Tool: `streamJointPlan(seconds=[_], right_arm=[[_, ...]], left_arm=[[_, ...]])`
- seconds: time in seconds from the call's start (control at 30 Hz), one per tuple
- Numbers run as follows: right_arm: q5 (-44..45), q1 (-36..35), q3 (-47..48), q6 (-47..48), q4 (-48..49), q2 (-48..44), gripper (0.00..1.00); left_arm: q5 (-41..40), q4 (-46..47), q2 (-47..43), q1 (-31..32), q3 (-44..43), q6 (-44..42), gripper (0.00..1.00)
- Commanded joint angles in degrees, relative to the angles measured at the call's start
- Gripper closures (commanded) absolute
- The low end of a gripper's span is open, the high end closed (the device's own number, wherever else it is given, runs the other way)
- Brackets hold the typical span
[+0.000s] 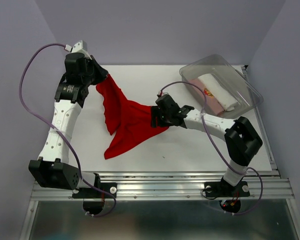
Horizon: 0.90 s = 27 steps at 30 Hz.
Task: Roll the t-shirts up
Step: Flatten out the T-shirt at the center of the board.
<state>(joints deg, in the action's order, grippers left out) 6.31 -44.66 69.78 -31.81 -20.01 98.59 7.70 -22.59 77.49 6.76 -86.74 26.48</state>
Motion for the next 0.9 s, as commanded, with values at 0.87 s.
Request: streamJointPlan(seconds=[0.87], right_arm=[[0.7, 8.6, 22.6, 8.5, -3.6, 16.6, 0.45]], left_arm=[[3.4, 1.4, -5.7, -5.4, 7.0, -4.6, 1.00]])
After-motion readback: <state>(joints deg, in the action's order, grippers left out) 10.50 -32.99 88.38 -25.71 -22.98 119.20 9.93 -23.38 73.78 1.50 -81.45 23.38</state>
